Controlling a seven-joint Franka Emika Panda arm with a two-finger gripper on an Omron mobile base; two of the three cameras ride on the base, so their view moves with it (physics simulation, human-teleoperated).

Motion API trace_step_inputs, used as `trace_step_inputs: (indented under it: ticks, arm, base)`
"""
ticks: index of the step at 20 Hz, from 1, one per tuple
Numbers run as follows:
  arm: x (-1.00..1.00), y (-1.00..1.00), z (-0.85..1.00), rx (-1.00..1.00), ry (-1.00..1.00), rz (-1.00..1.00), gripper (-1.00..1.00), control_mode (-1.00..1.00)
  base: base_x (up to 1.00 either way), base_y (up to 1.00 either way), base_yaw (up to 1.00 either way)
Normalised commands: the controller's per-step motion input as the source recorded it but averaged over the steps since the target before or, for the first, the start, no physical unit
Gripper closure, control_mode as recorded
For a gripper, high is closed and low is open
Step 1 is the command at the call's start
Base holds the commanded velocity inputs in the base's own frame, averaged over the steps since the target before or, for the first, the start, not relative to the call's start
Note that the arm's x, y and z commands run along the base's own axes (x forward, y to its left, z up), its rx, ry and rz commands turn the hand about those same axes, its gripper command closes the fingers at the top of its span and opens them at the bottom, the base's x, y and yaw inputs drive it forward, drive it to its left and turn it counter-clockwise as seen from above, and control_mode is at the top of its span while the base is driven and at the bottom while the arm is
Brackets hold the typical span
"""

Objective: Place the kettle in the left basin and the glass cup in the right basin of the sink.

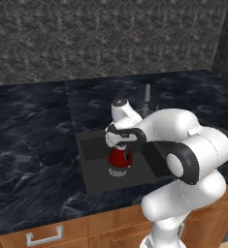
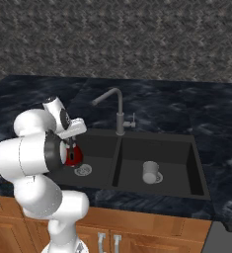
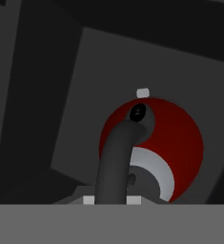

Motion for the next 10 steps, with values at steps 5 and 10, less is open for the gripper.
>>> trace_step_inputs:
  ticks: [5, 10]
  arm:
    - [0.16, 0.0, -0.33, 0.0, 0.0, 0.0, 1.0, -1.0]
    - [0.15, 0.0, -0.36, 0.0, 0.0, 0.0, 1.0, -1.0]
  base:
    - [0.0, 0.0, 0.0]
    - [0.0, 0.0, 0.0]
